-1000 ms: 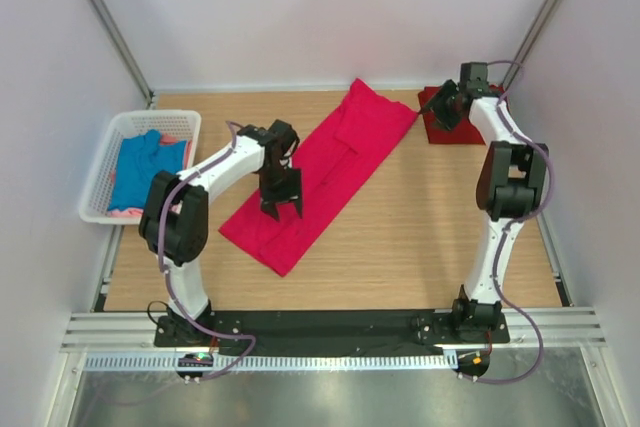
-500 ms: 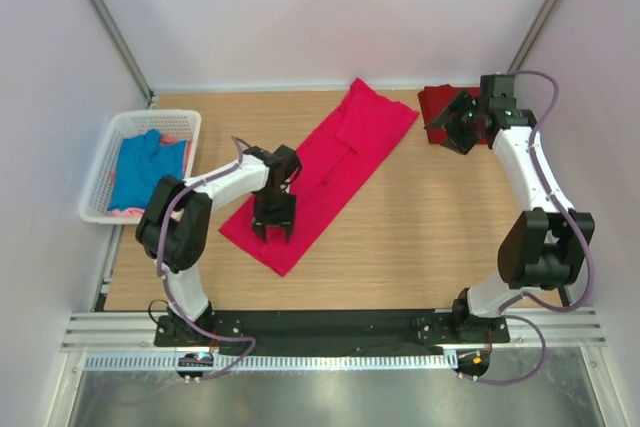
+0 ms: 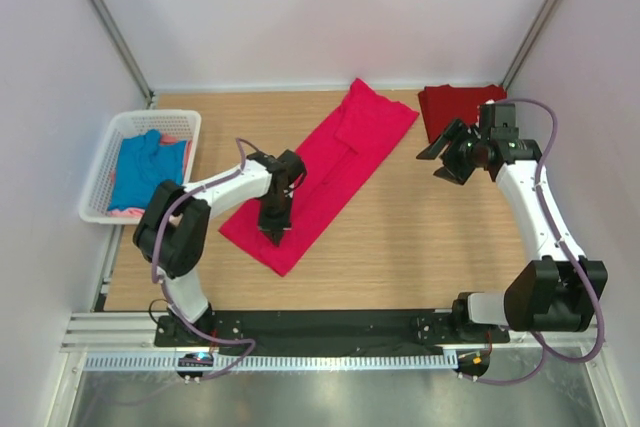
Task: Fold and stack the t-shirts
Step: Fold the tshirt
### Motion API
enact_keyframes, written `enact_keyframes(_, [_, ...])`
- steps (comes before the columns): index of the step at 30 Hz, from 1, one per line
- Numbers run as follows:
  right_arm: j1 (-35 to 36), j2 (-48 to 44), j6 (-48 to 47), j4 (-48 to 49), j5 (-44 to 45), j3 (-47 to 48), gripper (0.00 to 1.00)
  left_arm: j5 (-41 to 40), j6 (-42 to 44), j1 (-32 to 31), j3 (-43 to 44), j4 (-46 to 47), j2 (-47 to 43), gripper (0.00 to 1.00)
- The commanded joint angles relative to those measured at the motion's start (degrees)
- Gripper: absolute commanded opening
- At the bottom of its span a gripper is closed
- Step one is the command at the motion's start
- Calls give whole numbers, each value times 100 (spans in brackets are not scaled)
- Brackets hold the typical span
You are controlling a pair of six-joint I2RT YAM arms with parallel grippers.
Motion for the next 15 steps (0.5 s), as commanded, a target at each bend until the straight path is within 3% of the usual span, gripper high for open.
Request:
enact_keyframes(1, [22, -126, 142, -34, -121, -2, 66, -96, 162, -136, -163, 196, 73, 0])
enact_keyframes(5, [40, -134, 151, -149, -24, 244, 66, -437, 40, -136, -304, 205, 344, 0])
enact_keyframes(15, [40, -257, 54, -606, 450, 481, 66, -299, -698, -592, -708, 346, 635, 0])
